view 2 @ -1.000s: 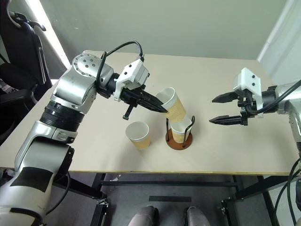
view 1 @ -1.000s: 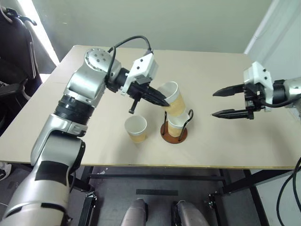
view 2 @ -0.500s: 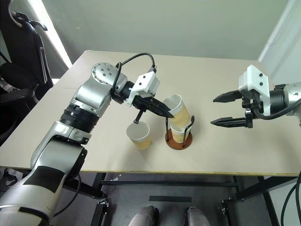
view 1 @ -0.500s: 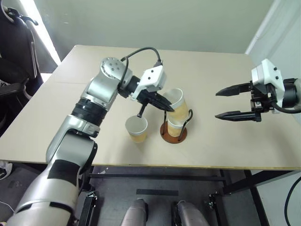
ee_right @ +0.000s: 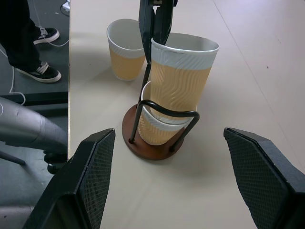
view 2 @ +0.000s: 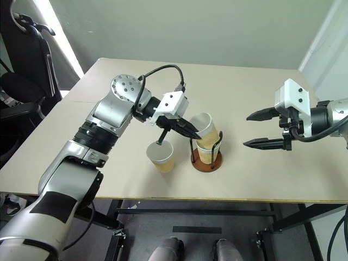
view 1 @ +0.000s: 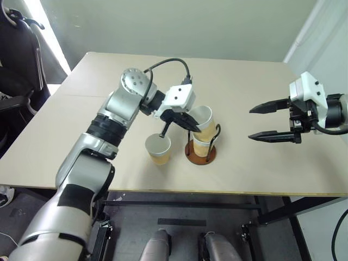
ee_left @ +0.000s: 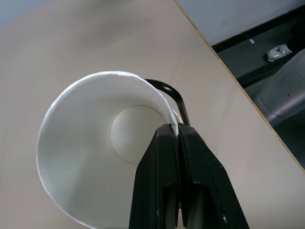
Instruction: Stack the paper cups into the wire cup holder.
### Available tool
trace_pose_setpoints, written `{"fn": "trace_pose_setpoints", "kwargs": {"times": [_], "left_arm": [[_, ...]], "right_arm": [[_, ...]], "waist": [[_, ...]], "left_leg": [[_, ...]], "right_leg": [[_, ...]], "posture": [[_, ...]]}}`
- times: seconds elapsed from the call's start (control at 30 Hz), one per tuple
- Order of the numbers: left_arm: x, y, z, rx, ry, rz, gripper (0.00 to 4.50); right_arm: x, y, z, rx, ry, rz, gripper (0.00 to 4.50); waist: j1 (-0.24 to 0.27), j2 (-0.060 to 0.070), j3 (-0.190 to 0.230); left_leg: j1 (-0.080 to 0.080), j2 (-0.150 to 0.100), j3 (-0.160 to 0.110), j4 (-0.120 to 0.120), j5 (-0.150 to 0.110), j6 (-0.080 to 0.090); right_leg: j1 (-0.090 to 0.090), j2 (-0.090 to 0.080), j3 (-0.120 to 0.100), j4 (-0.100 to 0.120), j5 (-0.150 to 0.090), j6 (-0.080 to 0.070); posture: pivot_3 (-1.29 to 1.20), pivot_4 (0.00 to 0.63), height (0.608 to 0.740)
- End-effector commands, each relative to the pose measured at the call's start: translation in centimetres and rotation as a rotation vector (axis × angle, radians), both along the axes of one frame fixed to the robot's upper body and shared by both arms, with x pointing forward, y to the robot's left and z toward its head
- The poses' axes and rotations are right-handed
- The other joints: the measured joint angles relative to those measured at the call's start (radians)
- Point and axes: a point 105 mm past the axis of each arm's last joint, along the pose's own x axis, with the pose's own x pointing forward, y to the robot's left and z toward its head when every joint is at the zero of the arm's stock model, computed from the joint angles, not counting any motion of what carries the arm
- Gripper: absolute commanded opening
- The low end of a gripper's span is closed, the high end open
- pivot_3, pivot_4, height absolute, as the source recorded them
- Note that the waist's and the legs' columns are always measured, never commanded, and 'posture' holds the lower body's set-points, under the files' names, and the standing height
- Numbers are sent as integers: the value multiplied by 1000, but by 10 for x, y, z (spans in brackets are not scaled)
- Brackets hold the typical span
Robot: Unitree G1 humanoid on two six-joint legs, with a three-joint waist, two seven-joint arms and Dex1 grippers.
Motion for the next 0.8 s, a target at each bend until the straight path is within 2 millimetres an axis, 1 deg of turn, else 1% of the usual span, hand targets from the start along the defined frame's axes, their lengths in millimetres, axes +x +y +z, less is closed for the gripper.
{"fn": "trace_pose_setpoints", "kwargs": {"times": [0.03, 0.17, 0.27, 0.5, 0.63, 0.67, 0.8], "left_arm": [[-4, -1, 12, 17, -32, -48, 51], [-3, -4, 9, 29, -21, -48, 51], [-2, -6, 10, 18, -15, -48, 661], [1, -11, 19, -45, -25, -38, 3076], [10, -13, 34, -108, -127, 3, 4466], [12, -12, 37, -111, -136, 8, 4488], [18, 1, 57, -116, -256, 45, 4488]], "right_arm": [[-3, -3, 11, 3, -51, -5, 3701], [-3, -4, 9, -3, -46, -8, 3701], [-3, -5, 7, -7, -44, -12, 3701], [-1, -5, 6, -11, -53, -13, 3701], [1, -4, 5, -13, -63, -11, 3701], [2, -4, 5, -13, -65, -11, 3701], [2, -1, 5, -12, -66, 0, 3701]], "waist": [[0, 0, 0], [0, 0, 0], [0, 0, 0], [1, 0, 0], [1, 0, 0], [1, 0, 0], [1, 0, 0]], "left_leg": [[0, 0, 0, 0, 0, 0], [0, 0, 0, 0, 0, 0], [0, 0, 0, 0, 0, 0], [0, 0, 0, 0, 0, 0], [0, 0, 0, 0, 0, 0], [0, 0, 0, 0, 0, 0], [0, 0, 0, 0, 0, 0]], "right_leg": [[0, 0, 0, 0, 0, 0], [0, 0, 0, 0, 0, 0], [0, 0, 0, 0, 0, 0], [0, 0, 0, 0, 0, 1], [0, 0, 0, -1, 0, 1], [0, 0, 0, -1, 0, 1], [0, 0, 0, -1, 0, 1]], "posture": [[0, 150, 740], [0, 150, 740], [0, 150, 740], [0, 150, 740], [0, 150, 740], [0, 150, 740], [0, 150, 740]]}}
